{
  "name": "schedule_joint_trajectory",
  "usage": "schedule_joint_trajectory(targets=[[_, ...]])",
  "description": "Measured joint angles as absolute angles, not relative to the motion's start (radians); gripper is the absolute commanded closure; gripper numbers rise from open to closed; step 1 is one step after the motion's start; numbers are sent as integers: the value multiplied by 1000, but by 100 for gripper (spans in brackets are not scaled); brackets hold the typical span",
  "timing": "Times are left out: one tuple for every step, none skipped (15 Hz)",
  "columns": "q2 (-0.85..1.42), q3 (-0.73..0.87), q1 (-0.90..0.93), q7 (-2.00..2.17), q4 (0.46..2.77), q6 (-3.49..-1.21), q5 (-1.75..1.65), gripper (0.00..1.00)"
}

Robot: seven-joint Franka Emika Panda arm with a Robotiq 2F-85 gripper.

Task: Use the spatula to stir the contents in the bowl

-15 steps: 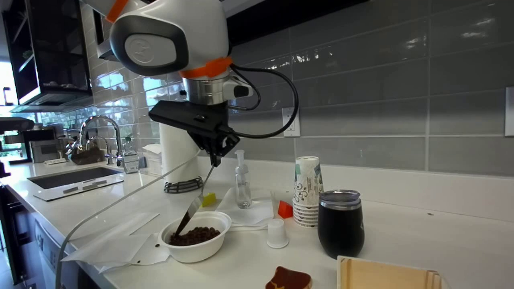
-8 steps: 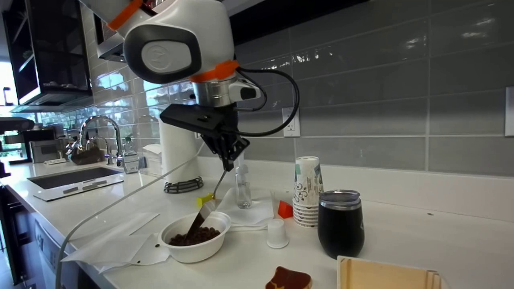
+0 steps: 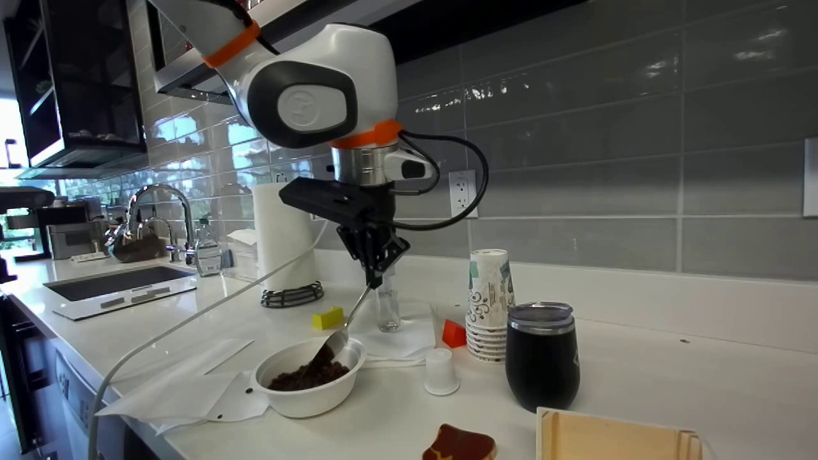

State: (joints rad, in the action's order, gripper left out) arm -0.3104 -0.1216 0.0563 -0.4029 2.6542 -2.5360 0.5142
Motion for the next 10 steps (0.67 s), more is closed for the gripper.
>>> schedule_joint_trajectory(targets=[[-293,-105,68,-391,2641,-2533,505,99],[-277,-92,76,-379,2627,-2527,498,99],[-261,-82,81,-365,2613,-2519,490,99],[-246,-74,84,-352,2598,-2510,484,99],[-230,-68,84,-338,2585,-2502,478,99],[-215,-63,84,-322,2569,-2487,471,99],[-198,-58,84,-301,2554,-2469,460,99],[-183,-53,84,-281,2538,-2448,448,99],[-168,-49,83,-259,2522,-2426,436,99],[-155,-47,82,-240,2507,-2403,425,99]])
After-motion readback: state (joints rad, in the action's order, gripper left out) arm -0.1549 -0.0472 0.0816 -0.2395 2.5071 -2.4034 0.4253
